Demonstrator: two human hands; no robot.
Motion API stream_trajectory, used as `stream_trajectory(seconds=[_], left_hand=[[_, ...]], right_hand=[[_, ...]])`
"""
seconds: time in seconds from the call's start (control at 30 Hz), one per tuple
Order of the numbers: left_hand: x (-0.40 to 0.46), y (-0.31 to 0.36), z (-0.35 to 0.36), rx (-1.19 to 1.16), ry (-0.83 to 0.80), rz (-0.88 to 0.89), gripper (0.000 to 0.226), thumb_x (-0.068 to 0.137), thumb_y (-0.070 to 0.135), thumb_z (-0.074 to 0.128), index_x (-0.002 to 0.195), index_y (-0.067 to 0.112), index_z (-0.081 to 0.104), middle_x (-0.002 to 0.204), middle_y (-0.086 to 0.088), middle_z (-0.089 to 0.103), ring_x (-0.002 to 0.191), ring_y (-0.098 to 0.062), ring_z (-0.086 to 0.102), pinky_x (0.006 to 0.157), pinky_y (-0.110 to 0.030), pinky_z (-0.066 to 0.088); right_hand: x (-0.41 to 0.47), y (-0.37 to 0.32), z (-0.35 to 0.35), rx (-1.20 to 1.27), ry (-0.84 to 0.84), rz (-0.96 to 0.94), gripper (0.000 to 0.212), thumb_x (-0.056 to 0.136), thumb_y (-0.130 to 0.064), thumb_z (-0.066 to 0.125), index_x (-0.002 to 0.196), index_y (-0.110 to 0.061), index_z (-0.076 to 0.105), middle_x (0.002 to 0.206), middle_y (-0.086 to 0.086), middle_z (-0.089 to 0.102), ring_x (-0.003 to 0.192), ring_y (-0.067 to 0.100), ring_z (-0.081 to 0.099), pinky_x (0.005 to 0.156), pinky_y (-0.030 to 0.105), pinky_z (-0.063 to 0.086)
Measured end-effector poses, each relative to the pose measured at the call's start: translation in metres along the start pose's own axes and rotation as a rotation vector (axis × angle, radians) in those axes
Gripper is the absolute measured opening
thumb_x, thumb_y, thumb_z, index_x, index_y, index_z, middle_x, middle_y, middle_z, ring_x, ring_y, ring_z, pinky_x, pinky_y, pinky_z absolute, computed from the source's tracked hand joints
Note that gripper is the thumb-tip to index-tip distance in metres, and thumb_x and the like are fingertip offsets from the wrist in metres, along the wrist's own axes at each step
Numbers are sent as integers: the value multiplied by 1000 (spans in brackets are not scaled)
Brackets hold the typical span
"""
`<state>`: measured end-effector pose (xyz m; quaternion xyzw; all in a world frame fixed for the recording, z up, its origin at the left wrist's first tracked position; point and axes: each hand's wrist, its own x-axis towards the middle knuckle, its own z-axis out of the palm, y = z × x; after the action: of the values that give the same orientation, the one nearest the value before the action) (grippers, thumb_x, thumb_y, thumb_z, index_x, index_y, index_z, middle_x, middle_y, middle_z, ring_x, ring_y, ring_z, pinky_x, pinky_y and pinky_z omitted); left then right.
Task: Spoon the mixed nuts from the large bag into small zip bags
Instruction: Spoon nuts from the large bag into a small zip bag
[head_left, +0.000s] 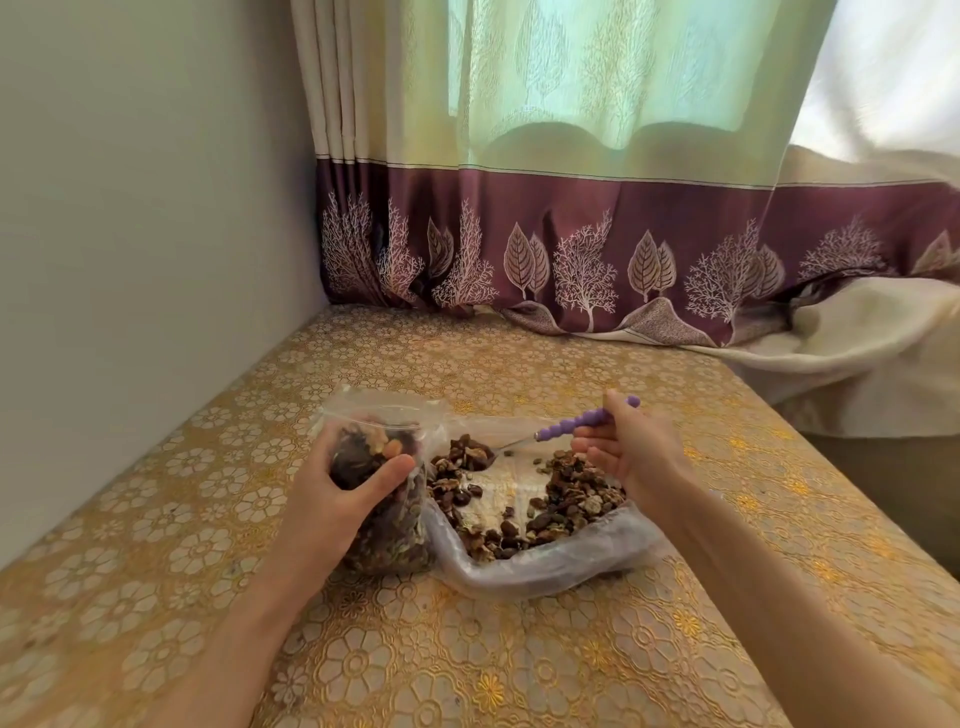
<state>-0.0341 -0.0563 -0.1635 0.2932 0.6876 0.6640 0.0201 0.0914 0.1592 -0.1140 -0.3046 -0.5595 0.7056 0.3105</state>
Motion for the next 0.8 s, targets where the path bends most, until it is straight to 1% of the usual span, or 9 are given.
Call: stream_trajectory(seconds=[0.1,0.23,0.33,0.4,0.5,0.6,0.63,0.73,0.8], left_hand=[[0,0,-1,-3,-6,-5,48,51,54,71,96,41,59,89,22,67,81,7,63,65,-17,46],[0,1,0,-31,-7,-21,49,51,55,72,96,39,61,93,14,68,81,2,64,66,-20,48],[0,2,0,-48,-12,-36,43,50,56,72,90,43,62,93,13,68,81,1,64,64,-20,49],[-1,2,0,-49,-18,-36,42,51,54,72,91,43,62,94,11,67,81,1,64,63,-18,49],[-1,3,-1,-65,-21,-43,41,54,50,72,92,42,62,93,13,68,81,2,63,67,-22,49],[-1,4,-1,-58,-21,-46,40,54,48,72,92,41,60,89,16,68,78,5,63,64,-16,47],[-1,4,-1,-49,-23,-44,40,55,47,72,93,41,59,89,17,68,79,4,63,63,-14,46],[0,6,-2,-12,-36,-38,41,59,47,76,95,42,57,94,14,66,83,-1,62,65,-17,45],[1,6,-3,9,-50,-42,44,58,51,79,95,44,56,96,15,65,84,1,61,65,-15,44]], right_hand=[[1,-16,6,9,16,-80,41,100,-20,45,67,-1,58,48,6,65,38,9,58,37,15,46],[-1,-40,20,57,0,-173,41,100,-21,45,67,-2,58,47,4,64,38,8,57,37,14,46],[-7,-50,34,62,-83,-223,41,101,-23,43,69,-2,59,51,5,66,41,8,57,39,14,46],[-12,-50,44,48,-140,-258,42,101,-23,42,69,-2,60,54,6,67,42,9,57,41,15,47],[-19,-46,55,19,-241,-340,40,101,-22,42,72,-2,60,62,12,69,46,13,58,43,17,48],[-23,-40,59,-26,-346,-461,37,102,-19,39,75,-1,59,69,15,72,51,16,59,45,19,49],[-24,-39,59,-37,-357,-497,37,102,-17,39,76,-1,59,69,14,72,51,17,59,45,20,49],[-23,-38,56,-24,-339,-557,34,102,-15,39,80,2,58,68,12,71,50,17,60,44,22,49],[-21,-38,51,9,-320,-552,33,102,-16,39,83,2,58,73,18,71,50,17,60,44,23,48]])
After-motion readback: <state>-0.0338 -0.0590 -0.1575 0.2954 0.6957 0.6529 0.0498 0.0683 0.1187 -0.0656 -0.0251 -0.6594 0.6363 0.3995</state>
